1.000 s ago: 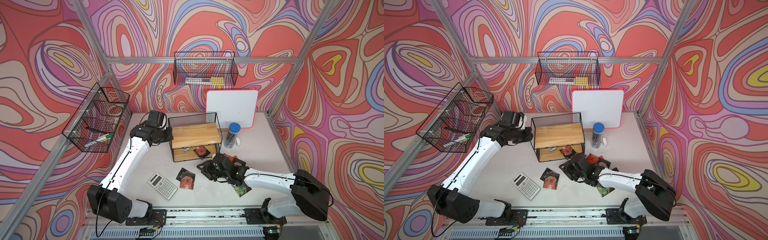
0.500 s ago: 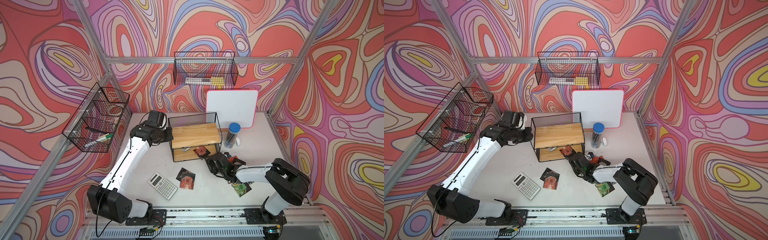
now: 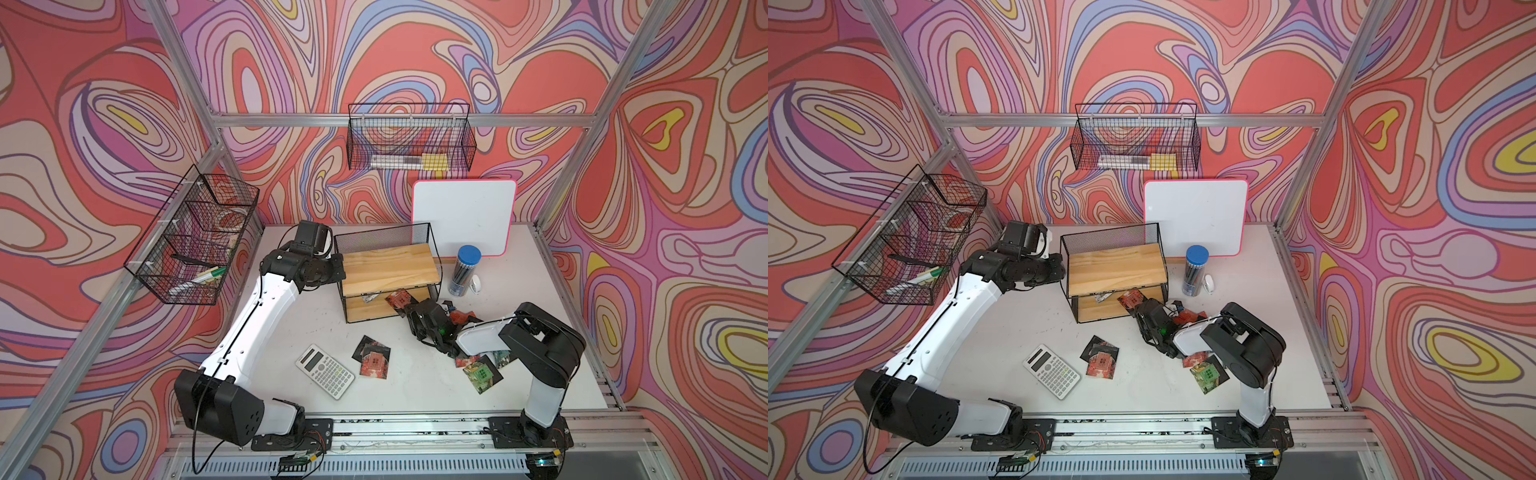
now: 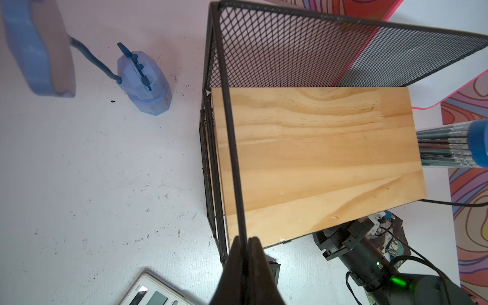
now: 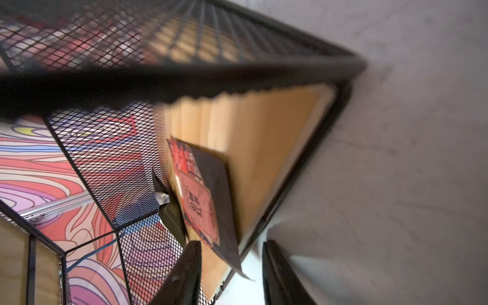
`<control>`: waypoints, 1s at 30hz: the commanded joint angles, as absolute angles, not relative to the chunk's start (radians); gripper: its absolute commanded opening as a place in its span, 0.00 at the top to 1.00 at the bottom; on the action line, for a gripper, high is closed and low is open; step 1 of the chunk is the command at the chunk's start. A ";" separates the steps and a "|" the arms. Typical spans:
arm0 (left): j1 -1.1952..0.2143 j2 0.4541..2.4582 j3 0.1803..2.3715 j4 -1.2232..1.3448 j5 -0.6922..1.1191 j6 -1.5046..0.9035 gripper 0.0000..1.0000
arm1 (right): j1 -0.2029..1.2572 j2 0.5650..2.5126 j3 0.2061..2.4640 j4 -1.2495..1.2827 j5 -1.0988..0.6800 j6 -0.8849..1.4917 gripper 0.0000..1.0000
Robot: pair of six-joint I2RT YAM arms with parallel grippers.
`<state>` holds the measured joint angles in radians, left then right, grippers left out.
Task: Remove the tea bags from the shelf
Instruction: Pick up the tea bag from the shelf.
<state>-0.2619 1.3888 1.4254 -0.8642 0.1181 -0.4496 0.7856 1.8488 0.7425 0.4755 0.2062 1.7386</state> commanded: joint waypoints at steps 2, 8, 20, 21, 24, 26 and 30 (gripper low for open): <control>-0.268 1.391 1.410 -0.892 0.134 -0.408 1.00 | 0.791 1.881 0.767 0.380 0.177 1.801 0.63; -0.267 1.391 1.407 -0.891 0.137 -0.408 1.00 | 0.808 1.894 0.793 0.346 0.178 1.835 0.63; -0.268 1.391 1.408 -0.896 0.137 -0.405 1.00 | 0.812 1.934 0.789 0.359 0.186 1.902 0.89; -0.268 1.391 1.408 -0.895 0.137 -0.404 1.00 | 0.813 1.931 0.787 0.358 0.186 1.902 0.94; -0.268 1.390 1.405 -0.896 0.137 -0.405 1.00 | 0.812 1.918 0.788 0.359 0.200 1.898 0.99; -0.268 1.388 1.406 -0.896 0.136 -0.403 1.00 | 0.813 1.904 0.791 0.354 0.211 1.893 1.00; -0.268 1.388 1.407 -0.897 0.135 -0.401 1.00 | 0.812 1.868 0.801 0.335 0.223 1.884 1.00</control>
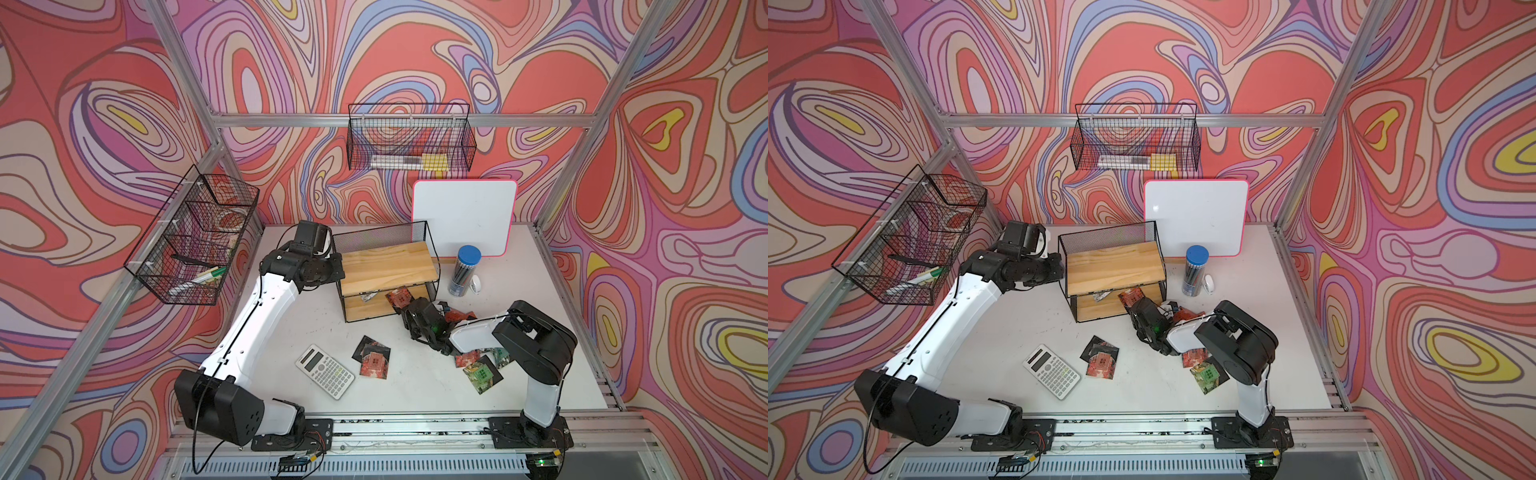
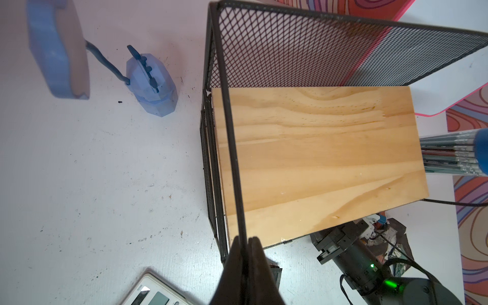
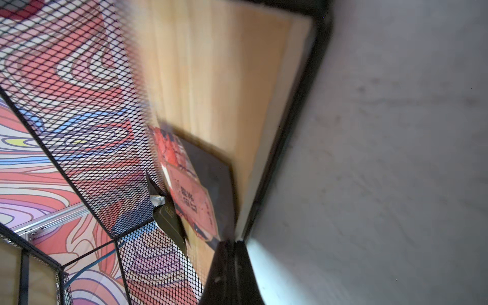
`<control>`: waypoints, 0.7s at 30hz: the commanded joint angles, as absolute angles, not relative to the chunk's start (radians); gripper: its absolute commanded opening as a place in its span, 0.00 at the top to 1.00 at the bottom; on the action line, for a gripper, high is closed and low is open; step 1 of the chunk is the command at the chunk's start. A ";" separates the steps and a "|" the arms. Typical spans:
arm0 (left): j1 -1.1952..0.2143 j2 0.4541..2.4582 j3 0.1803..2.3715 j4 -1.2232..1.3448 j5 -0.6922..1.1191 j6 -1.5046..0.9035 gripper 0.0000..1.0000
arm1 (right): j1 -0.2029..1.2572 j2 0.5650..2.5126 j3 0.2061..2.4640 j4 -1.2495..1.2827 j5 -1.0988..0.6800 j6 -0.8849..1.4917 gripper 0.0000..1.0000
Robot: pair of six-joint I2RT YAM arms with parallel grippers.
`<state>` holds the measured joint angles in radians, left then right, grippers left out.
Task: Remove the tea bags from the shelf
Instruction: Pick up the tea bag from the shelf.
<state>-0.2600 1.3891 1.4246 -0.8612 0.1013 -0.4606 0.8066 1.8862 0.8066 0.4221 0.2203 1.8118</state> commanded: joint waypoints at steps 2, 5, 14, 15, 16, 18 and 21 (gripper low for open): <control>-0.268 1.390 1.405 -0.897 0.136 -0.402 1.00 | 0.813 1.846 0.809 0.315 0.220 1.872 1.00; -0.268 1.388 1.404 -0.896 0.139 -0.402 1.00 | 0.818 1.810 0.816 0.287 0.224 1.862 1.00; -0.268 1.387 1.396 -0.891 0.144 -0.400 1.00 | 0.830 1.637 0.811 0.155 0.231 1.845 1.00; -0.268 1.387 1.396 -0.890 0.144 -0.400 1.00 | 0.831 1.619 0.809 0.146 0.227 1.836 1.00; -0.268 1.386 1.395 -0.890 0.147 -0.399 1.00 | 0.833 1.595 0.804 0.134 0.222 1.828 1.00; -0.268 1.385 1.396 -0.888 0.155 -0.396 1.00 | 0.834 1.551 0.799 0.092 0.200 1.815 1.00; -0.268 1.384 1.397 -0.886 0.170 -0.391 1.00 | 0.834 1.483 0.762 0.058 0.155 1.794 1.00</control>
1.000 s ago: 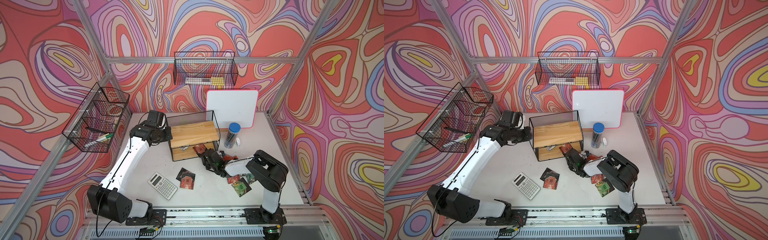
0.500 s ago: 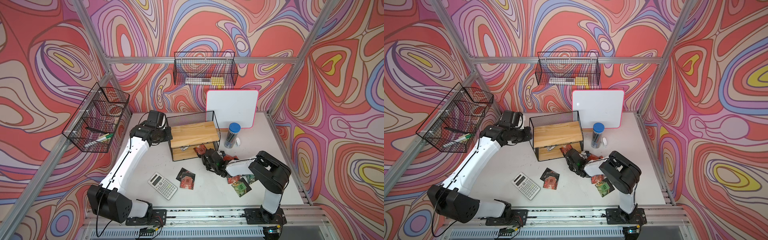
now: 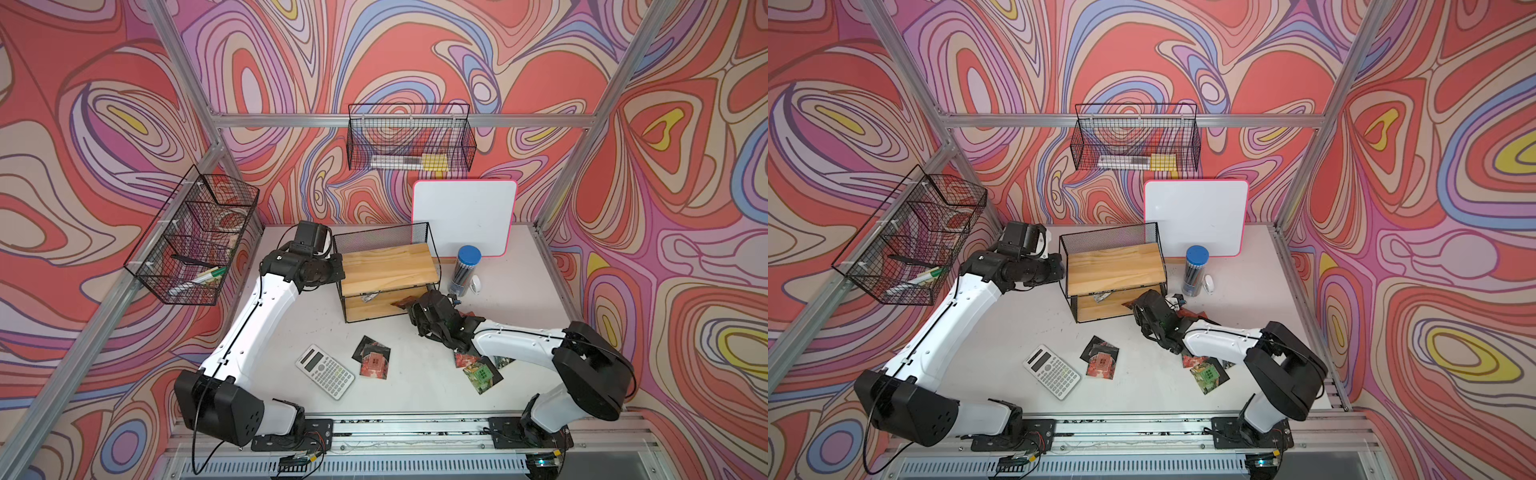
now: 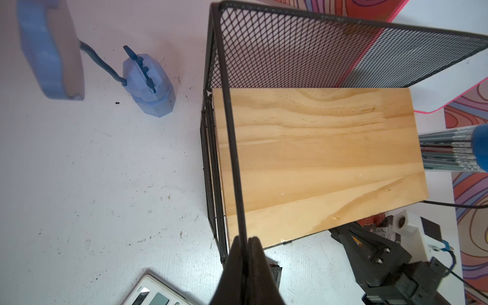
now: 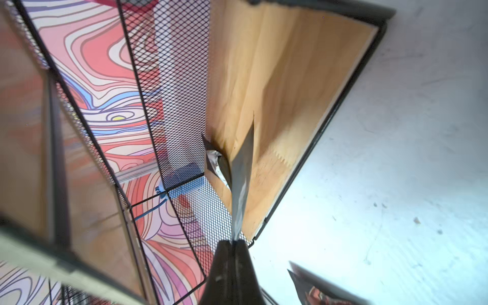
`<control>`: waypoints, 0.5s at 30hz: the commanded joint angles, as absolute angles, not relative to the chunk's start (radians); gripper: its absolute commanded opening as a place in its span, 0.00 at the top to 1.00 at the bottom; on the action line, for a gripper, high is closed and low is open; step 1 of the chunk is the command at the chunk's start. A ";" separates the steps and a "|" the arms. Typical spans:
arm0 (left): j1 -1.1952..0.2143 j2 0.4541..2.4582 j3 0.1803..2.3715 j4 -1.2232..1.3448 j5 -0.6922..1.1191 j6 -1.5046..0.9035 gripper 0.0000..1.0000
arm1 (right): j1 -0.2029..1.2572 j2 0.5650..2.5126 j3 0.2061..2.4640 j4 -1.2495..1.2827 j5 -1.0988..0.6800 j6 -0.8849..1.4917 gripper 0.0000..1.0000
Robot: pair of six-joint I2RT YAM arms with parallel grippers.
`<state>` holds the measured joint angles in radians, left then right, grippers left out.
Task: Remove the tea bags from the shelf
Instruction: Pick up the tea bag from the shelf, then place the tea bag at the center of the board.
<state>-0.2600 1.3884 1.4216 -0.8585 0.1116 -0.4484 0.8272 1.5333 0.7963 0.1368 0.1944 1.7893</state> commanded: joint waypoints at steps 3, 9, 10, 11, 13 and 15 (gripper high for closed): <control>-0.268 1.378 1.396 -0.891 0.172 -0.393 1.00 | 0.836 1.397 0.735 0.017 0.109 1.747 1.00; -0.268 1.367 1.379 -0.890 0.182 -0.400 1.00 | 0.846 1.215 0.671 -0.101 0.045 1.744 1.00; -0.268 1.366 1.378 -0.891 0.182 -0.401 1.00 | 0.848 1.185 0.660 -0.125 0.039 1.755 1.00; -0.268 1.365 1.376 -0.893 0.183 -0.402 1.00 | 0.852 1.157 0.646 -0.141 0.034 1.764 1.00; -0.268 1.363 1.374 -0.895 0.186 -0.402 1.00 | 0.859 1.113 0.632 -0.177 0.032 1.779 1.00; -0.268 1.360 1.374 -0.899 0.189 -0.406 1.00 | 0.867 1.088 0.622 -0.191 0.026 1.784 1.00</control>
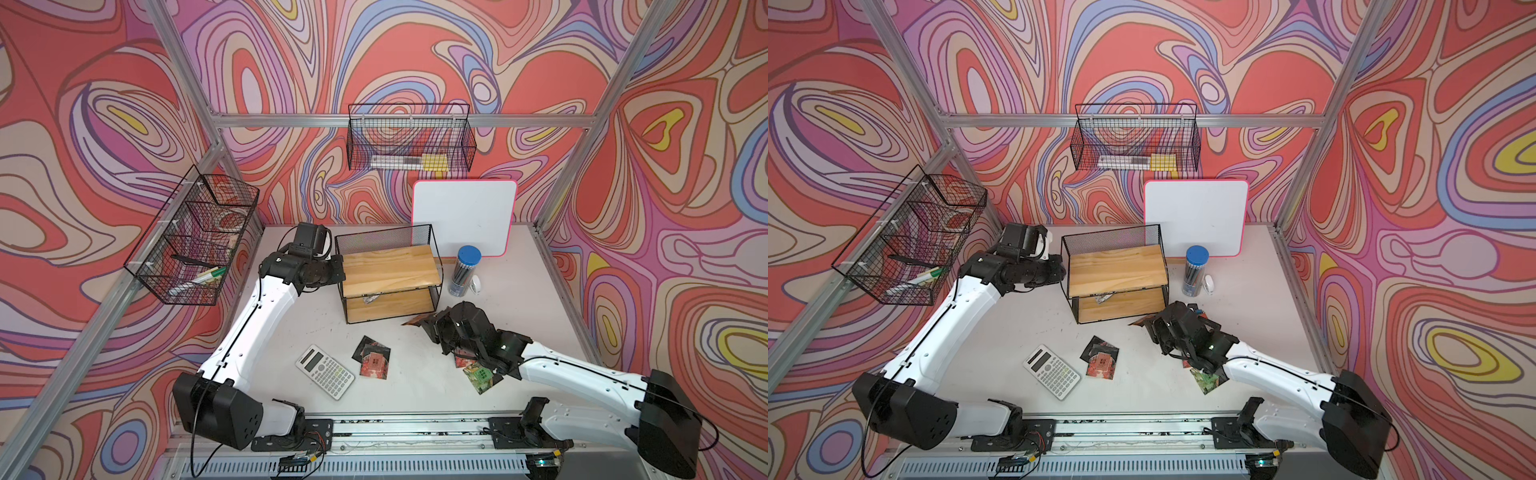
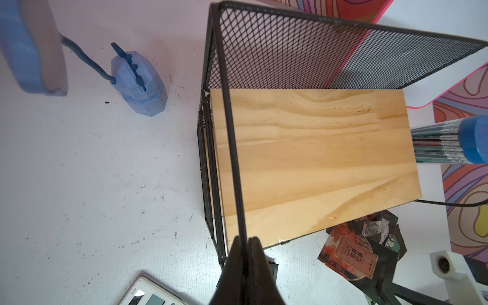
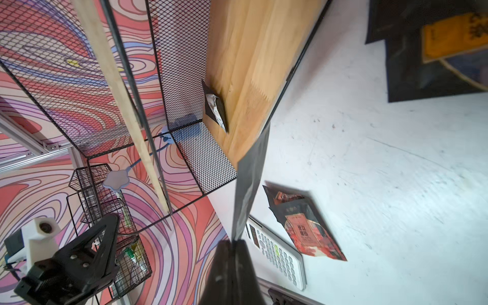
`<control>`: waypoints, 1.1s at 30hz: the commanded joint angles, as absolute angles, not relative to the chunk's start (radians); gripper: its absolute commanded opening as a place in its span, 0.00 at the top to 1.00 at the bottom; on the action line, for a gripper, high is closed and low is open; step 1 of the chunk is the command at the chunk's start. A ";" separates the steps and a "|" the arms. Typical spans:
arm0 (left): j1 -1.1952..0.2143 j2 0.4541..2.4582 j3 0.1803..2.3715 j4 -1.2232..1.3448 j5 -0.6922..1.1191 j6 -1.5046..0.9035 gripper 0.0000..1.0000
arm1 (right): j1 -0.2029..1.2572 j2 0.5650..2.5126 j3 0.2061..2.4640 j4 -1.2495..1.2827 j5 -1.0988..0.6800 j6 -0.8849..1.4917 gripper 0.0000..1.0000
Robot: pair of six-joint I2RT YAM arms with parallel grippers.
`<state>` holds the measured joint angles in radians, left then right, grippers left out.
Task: Remove the tea bags from the shelf
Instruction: Place the tea bag at the center of the board.
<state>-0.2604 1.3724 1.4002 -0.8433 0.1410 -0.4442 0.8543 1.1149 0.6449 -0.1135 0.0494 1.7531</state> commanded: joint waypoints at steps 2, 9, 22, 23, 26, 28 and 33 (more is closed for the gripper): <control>-0.268 1.358 1.373 -0.901 0.189 -0.413 1.00 | 0.880 1.082 0.619 -0.184 0.021 1.787 1.00; -0.268 1.354 1.368 -0.899 0.204 -0.423 1.00 | 0.952 1.125 0.635 -0.124 0.025 1.783 1.00; -0.268 1.345 1.356 -0.900 0.233 -0.406 1.00 | 0.979 1.308 0.627 0.108 -0.138 1.722 1.00; -0.268 1.344 1.356 -0.899 0.236 -0.408 1.00 | 0.979 1.321 0.622 0.128 -0.147 1.721 1.00; -0.268 1.344 1.356 -0.902 0.234 -0.408 1.00 | 0.980 1.361 0.618 0.184 -0.171 1.711 1.00; -0.268 1.344 1.355 -0.901 0.233 -0.408 1.00 | 0.987 1.381 0.620 0.192 -0.180 1.702 1.00; -0.268 1.350 1.357 -0.899 0.234 -0.411 1.00 | 0.994 1.361 0.612 0.099 -0.167 1.669 1.00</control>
<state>-0.2604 1.3506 1.3788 -0.8387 0.1917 -0.4446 0.9863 1.3773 0.6273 0.1390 -0.1596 1.7016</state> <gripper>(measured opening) 0.089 0.042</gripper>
